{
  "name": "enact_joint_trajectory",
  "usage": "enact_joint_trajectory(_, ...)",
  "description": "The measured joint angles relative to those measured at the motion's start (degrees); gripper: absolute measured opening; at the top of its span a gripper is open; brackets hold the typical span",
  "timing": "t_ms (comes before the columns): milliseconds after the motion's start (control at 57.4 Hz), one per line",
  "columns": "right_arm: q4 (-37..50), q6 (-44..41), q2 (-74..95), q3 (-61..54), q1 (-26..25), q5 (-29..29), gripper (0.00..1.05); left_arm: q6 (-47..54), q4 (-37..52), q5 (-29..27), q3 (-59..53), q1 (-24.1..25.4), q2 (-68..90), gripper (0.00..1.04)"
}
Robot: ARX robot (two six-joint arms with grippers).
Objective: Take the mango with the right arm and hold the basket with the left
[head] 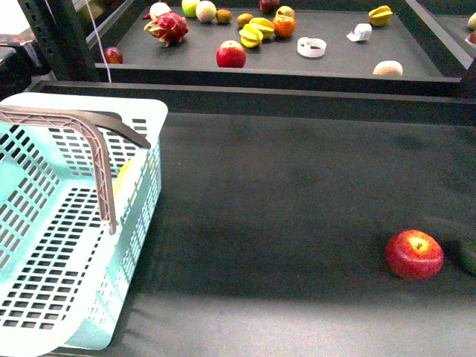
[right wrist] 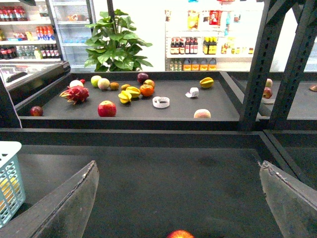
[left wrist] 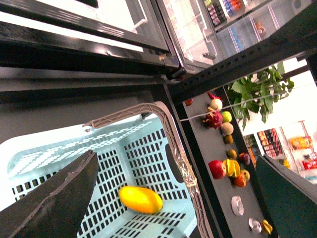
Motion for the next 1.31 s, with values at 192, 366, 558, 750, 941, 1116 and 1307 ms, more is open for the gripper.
enact_joint_trajectory(192, 0.0, 0.0, -0.02, 0.0, 0.0, -0.02, 0.97, 21.44, 15.98, 24.76, -6.21, 3.89, -1.07, 0.8)
enact_joint_trajectory(366, 0.0, 0.0, -0.02, 0.0, 0.0, 0.02, 0.97, 47.6, 14.29, 27.96, -8.13, -2.51, -8.76, 0.45)
enact_joint_trajectory(558, 0.0, 0.0, -0.02, 0.0, 0.0, 0.0, 0.97, 52.43, 11.89, 22.4, -9.84, -8.28, -13.77, 0.1)
enact_joint_trajectory(750, -0.02, 0.0, -0.02, 0.0, 0.0, 0.0, 0.97, 53.22, 7.32, 16.74, -9.86, -13.29, -18.8, 0.04)
enact_joint_trajectory(941, -0.02, 0.0, -0.02, 0.0, 0.0, -0.02, 0.97, 53.62, 3.67, 11.76, -9.86, -19.34, -22.49, 0.04)
enact_joint_trajectory(1116, -0.02, 0.0, -0.02, 0.0, 0.0, 0.02, 0.97, 53.64, -6.58, 11.85, -9.84, -19.39, -32.02, 0.04)
enact_joint_trajectory(1307, -0.02, 0.0, -0.02, 0.0, 0.0, 0.0, 0.97, 53.64, -6.97, 11.76, -9.84, -19.39, -32.74, 0.04)
